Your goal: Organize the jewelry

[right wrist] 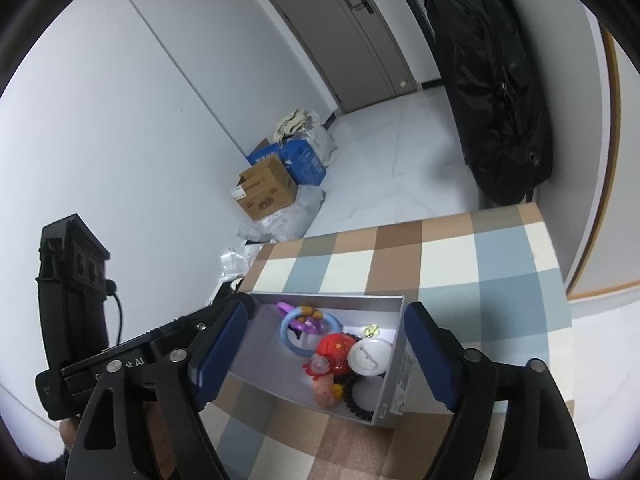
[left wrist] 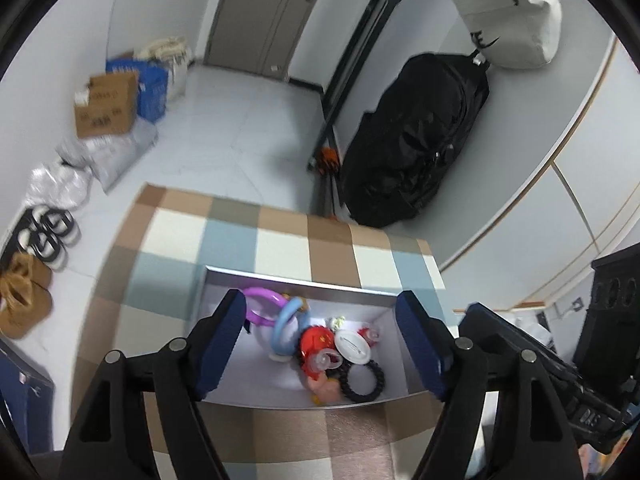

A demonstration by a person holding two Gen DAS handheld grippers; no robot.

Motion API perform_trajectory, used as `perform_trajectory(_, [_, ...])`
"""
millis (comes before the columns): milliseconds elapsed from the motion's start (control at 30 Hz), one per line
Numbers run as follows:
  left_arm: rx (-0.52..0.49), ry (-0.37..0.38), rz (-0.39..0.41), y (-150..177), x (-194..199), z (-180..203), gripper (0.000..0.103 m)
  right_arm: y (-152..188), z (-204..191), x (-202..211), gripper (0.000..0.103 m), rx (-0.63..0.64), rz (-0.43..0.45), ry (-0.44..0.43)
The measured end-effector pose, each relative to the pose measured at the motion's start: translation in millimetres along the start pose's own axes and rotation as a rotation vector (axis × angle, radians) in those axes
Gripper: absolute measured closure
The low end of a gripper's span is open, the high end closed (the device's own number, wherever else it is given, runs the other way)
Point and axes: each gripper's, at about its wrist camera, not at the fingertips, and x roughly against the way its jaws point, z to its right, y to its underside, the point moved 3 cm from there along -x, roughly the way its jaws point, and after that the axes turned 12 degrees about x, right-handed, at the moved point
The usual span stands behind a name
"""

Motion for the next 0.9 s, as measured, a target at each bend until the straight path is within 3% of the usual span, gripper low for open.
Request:
perform_trajectory(233, [-0.077, -0.051, 0.131, 5, 20, 2, 0.021, 3, -13, 20, 0.002, 0.045, 0.085, -0.005])
perform_trajectory(367, [-0.1, -0.099, 0.199, 7, 30, -1, 0.019, 3, -20, 32, 0.0, 0.064, 0.136, -0.015])
perform_trajectory(533, [-0.111, -0.115, 0.277, 12, 46, -3, 0.008, 9, -27, 44, 0.0, 0.093, 0.173, 0.01])
perform_trajectory(900, [-0.144, -0.154, 0.307, 28, 54, -5, 0.004, 24, -36, 60, 0.0, 0.163, 0.206, 0.073])
